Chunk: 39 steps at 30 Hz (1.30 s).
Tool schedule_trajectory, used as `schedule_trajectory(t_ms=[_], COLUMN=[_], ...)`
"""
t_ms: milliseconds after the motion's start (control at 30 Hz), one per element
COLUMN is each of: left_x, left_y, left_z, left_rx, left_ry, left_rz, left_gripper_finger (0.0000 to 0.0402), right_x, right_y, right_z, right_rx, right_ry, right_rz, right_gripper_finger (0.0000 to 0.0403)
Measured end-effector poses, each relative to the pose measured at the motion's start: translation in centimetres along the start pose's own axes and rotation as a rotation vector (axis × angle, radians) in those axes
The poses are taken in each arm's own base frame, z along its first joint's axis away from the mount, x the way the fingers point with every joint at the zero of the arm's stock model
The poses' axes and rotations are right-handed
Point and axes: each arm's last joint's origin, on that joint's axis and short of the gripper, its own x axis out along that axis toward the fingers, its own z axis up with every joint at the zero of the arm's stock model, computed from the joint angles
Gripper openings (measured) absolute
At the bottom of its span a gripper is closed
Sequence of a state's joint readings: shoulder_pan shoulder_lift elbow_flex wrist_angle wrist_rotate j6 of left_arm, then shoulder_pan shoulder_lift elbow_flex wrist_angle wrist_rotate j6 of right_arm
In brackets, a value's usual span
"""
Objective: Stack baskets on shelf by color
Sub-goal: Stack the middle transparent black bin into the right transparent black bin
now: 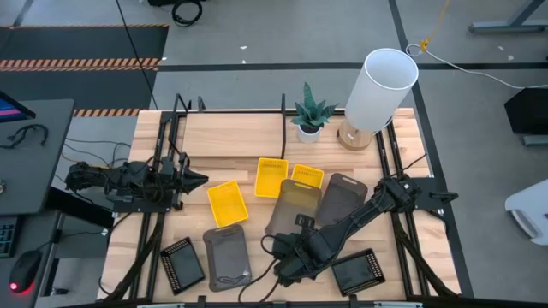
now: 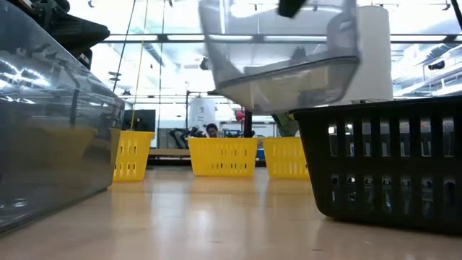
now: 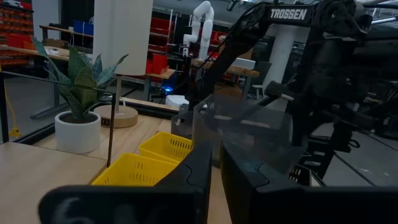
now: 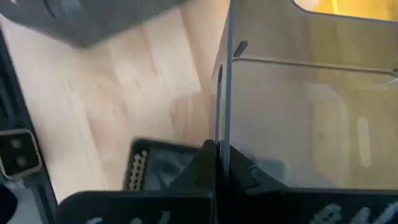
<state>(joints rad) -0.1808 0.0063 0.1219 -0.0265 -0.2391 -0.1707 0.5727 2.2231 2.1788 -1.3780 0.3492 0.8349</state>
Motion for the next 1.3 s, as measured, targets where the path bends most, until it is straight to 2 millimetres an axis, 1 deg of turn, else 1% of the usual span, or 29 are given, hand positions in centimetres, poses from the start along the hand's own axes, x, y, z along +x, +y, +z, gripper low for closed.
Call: schedule_trajectory(t_ms=[100, 233, 400, 467, 667, 767, 967, 1133, 1300], left_x=[0.0, 0.0, 0.0, 0.0, 0.0, 0.0, 0.0, 0.0, 0.0], left_y=[0.0, 0.0, 0.0, 0.0, 0.0, 0.0, 0.0, 0.0, 0.0], left_z=[0.0, 0.0, 0.0, 0.0, 0.0, 0.0, 0.0, 0.0, 0.0], left_rx=[0.0, 0.0, 0.0, 0.0, 0.0, 0.0, 0.0, 0.0, 0.0], left_ry=[0.0, 0.0, -0.001, -0.001, -0.002, -0.001, -0.001, -0.001, -0.001], left_rz=[0.0, 0.0, 0.0, 0.0, 0.0, 0.0, 0.0, 0.0, 0.0], left_gripper_finger=[0.0036, 0.0033, 0.0039, 0.004, 0.0033, 0.003, 0.0036, 0.004, 0.0035], right_x=[-0.5, -2.0, -4.0, -4.4, -4.4, -4.3, -3.6, -2.5, -1.8], right_y=[-0.4, -1.3, -2.4, -3.1, -5.2, -6.0, -7.0, -7.9, -8.0], right_z=[-0.8, -1.7, -2.3, -2.8, -5.2, -6.6, -8.7, -10.5, -11.9], right_rx=[-0.004, -0.004, -0.007, -0.013, -0.005, -0.011, 0.014, 0.071, 0.1], right_ry=[0.041, 0.069, 0.008, 0.011, 0.071, 0.073, 0.041, 0.058, 0.063], right_rz=[-0.047, -0.111, -0.126, -0.131, -0.168, -0.171, -0.093, -0.111, -0.123], right_gripper_finger=[0.0005, 0.0005, 0.0002, 0.0002, 0.0001, 0.0, 0.0001, 0.0001, 0.0001])
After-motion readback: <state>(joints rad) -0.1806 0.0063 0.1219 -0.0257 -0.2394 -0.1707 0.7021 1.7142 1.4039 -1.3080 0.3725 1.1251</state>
